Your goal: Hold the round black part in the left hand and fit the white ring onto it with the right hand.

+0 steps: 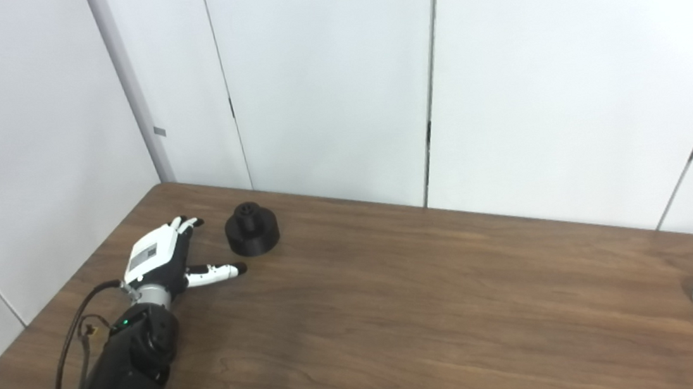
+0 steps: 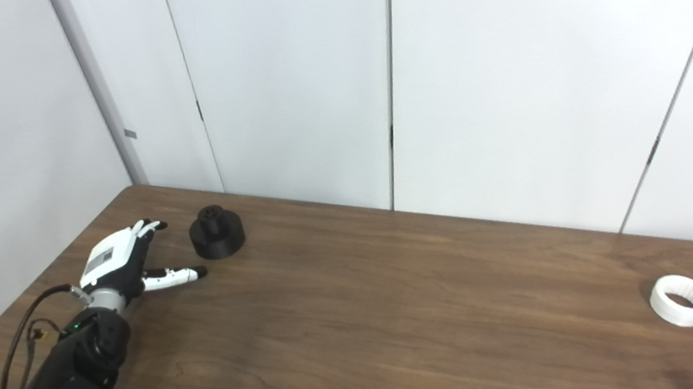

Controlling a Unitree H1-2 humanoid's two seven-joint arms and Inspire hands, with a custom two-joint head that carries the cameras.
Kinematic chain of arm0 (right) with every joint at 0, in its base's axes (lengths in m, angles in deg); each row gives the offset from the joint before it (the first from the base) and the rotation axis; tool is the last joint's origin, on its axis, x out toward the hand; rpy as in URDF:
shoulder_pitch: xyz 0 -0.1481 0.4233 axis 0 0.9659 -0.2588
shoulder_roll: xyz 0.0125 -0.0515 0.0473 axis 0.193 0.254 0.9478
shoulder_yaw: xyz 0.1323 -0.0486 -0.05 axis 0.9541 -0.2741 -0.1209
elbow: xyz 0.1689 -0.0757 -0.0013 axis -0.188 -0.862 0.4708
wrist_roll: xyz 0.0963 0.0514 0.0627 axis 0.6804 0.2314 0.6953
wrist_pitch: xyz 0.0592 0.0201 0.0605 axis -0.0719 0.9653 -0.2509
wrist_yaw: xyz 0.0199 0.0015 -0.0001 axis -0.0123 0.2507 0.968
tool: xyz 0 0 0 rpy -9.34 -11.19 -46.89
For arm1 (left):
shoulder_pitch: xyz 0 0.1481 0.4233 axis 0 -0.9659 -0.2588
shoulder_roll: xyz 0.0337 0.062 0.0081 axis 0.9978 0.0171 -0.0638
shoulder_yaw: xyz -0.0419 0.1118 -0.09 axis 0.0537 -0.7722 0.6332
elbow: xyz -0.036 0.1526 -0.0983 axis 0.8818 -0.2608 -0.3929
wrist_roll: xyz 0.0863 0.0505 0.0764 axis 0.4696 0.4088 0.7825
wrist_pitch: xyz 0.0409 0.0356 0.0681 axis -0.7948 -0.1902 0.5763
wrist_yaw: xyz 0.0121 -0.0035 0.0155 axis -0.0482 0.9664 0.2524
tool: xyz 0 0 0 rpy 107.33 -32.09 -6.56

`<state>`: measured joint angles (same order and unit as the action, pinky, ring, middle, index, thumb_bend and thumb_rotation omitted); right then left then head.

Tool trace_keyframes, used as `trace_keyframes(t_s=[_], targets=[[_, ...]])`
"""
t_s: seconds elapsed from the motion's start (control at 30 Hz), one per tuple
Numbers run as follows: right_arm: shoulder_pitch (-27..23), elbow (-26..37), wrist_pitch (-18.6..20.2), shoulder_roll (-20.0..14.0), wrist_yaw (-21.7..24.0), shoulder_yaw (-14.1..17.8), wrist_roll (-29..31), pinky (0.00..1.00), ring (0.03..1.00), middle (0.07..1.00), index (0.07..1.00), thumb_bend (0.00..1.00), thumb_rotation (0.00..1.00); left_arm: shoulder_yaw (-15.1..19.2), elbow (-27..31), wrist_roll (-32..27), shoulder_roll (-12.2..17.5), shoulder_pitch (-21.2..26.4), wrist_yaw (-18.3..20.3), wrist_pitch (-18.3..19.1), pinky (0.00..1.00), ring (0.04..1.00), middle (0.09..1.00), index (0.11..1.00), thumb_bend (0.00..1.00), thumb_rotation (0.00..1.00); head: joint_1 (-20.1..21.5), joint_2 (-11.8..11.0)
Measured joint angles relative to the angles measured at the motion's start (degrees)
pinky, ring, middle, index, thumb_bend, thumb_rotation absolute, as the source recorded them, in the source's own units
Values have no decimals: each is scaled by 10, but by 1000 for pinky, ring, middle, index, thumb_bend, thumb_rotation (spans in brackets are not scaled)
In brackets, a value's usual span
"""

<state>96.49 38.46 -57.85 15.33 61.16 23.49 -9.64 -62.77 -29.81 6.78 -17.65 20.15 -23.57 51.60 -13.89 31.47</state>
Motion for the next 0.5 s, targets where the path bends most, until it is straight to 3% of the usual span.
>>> trace_keyframes(t_s=[0.5], targets=[[0,0,-3,1,-1,-2,-9,1000,1000,976,945,740,1000,-43,-75,-1,9,46,5,-12,1000,1000,1000,902,1000,606,8,-5]])
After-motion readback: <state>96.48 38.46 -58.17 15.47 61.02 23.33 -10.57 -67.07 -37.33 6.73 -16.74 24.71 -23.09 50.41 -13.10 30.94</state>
